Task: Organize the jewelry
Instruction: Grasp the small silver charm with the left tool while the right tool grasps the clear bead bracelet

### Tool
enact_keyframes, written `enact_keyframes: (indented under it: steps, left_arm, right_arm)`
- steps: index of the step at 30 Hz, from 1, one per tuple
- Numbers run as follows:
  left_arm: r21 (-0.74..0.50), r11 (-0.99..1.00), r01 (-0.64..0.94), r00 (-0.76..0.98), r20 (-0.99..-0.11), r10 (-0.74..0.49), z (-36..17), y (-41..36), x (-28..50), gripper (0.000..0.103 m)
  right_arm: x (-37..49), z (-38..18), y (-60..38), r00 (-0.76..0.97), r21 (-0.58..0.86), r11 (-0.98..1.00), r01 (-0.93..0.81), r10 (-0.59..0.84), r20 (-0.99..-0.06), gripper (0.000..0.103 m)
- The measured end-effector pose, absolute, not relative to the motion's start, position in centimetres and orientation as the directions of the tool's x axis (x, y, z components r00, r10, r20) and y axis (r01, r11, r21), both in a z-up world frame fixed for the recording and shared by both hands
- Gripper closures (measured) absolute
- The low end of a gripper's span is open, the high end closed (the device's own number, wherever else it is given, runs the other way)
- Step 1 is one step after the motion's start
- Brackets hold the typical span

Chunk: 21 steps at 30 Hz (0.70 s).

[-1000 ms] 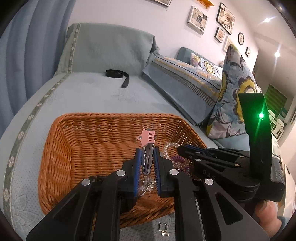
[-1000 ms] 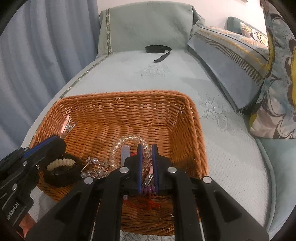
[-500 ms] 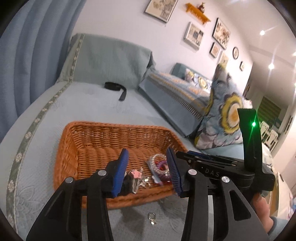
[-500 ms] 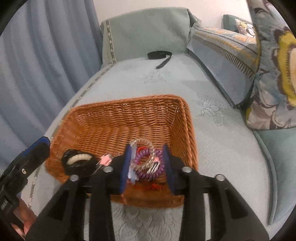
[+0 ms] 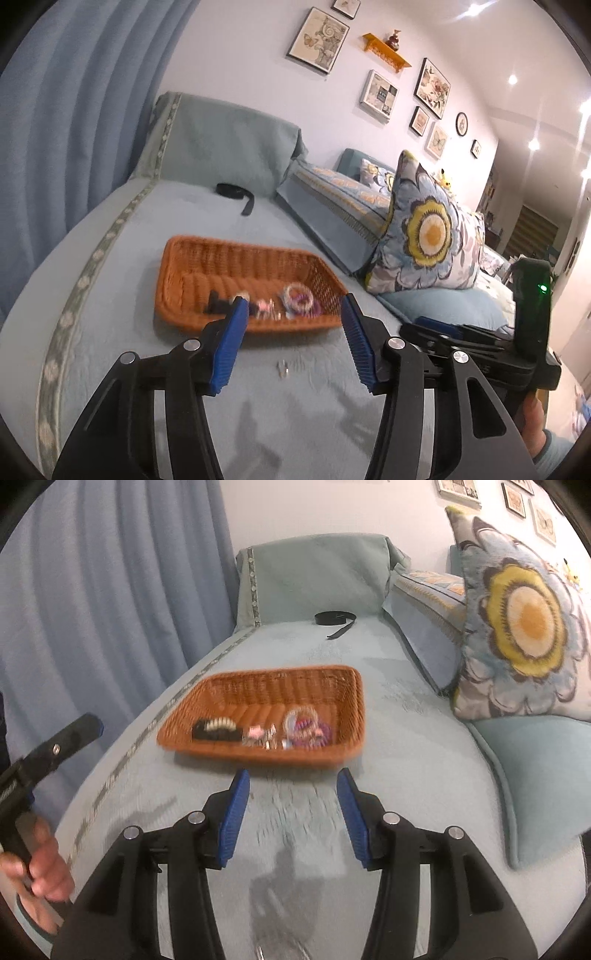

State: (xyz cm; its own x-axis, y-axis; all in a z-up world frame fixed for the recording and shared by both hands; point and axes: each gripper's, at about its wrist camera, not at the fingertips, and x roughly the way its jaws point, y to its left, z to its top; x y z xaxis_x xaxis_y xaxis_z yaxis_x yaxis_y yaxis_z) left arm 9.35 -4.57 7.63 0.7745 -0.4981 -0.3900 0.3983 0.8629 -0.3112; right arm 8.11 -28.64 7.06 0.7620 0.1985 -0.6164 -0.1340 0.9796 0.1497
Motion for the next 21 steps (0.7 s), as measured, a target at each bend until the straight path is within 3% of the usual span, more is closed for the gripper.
enact_keyframes:
  steps: [12,18,21]
  left_arm:
    - [-0.353,0.868,0.349,0.719,-0.493,-0.49,2.3,-4.2,6.6,0.053]
    - [-0.321,0.879,0.354,0.7,-0.532,-0.476,0.6,-5.5,6.4,0.053]
    - [-0.297,0.883,0.363,0.687,-0.555,-0.469,-0.2,-6.3,6.5,0.053]
  right_arm:
    - [1.1,0.1,-29.5,0.634,0.135,0.974,-0.181,0.22,-0.741,0.058]
    - [0.3,-2.0,-28.7,0.606,0.121,0.973,-0.195,0.217,-0.765,0.07]
    - [0.7,-2.8,-27.9,0.592,0.099,0.973,-0.209,0.206,-0.779,0.071]
